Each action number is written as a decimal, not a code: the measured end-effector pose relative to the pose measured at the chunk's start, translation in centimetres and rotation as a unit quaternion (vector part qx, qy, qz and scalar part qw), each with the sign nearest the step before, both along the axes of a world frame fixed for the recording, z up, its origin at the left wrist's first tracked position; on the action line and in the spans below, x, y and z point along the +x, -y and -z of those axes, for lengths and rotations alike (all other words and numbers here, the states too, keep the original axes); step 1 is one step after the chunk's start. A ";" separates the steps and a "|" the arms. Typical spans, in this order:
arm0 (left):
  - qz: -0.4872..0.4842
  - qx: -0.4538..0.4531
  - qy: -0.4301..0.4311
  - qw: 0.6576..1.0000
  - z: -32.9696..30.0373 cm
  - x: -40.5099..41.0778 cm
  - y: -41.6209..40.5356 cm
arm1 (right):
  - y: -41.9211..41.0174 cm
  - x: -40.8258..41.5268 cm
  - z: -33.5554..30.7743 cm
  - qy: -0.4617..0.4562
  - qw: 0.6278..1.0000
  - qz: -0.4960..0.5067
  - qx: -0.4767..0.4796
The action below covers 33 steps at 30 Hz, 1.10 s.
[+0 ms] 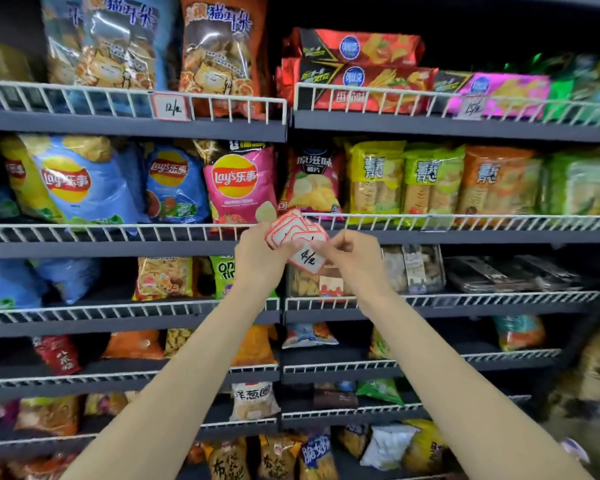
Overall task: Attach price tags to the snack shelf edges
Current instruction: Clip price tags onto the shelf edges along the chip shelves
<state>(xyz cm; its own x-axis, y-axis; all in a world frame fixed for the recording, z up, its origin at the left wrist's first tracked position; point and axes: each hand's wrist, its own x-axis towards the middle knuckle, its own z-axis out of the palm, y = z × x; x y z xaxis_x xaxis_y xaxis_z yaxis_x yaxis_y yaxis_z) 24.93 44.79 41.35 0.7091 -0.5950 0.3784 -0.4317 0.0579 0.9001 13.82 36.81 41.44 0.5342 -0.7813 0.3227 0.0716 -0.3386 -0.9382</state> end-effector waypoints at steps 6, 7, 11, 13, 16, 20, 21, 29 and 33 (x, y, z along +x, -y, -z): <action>0.067 -0.008 -0.004 0.998 -0.5 -1.2 0.8 | 0.4 -2.6 -0.6 0.026 0.998 -0.025 0.046; 0.075 -0.010 -0.018 0.997 -0.3 -1.4 0.8 | 0.6 -3.0 -0.6 0.020 0.998 -0.031 0.044; 0.097 -0.006 -0.068 0.993 0.3 -2.2 1.1 | 1.7 -4.2 -0.5 0.007 0.997 -0.055 0.047; 0.106 -0.004 -0.098 0.990 0.4 -2.7 1.6 | 2.6 -4.7 -0.3 0.004 0.997 -0.058 0.052; 0.109 0.000 -0.115 0.987 0.4 -3.4 2.9 | 4.3 -5.6 -0.4 0.029 0.994 -0.065 0.084; 0.086 -0.012 -0.107 0.990 0.3 -4.8 5.7 | 7.7 -7.1 -0.6 0.037 0.991 -0.088 0.098; 0.083 -0.018 -0.104 0.991 0.2 -5.3 6.7 | 8.8 -7.5 -0.6 0.030 0.991 -0.089 0.093; 0.006 0.006 -0.005 1.000 1.0 -9.0 15.2 | 18.2 -11.7 -0.6 -0.085 0.995 -0.047 -0.038; 0.033 0.069 -0.014 0.997 2.1 -10.6 19.3 | 23.1 -13.1 0.2 -0.060 0.996 0.032 -0.048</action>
<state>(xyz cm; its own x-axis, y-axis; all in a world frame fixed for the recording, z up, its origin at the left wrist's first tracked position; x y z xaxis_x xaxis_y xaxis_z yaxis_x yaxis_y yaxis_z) 14.34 25.48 39.27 0.6760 -0.6856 0.2703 -0.4061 -0.0405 0.9129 0.69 13.74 41.19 0.5235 -0.7835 0.3347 -0.0643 -0.4280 -0.9015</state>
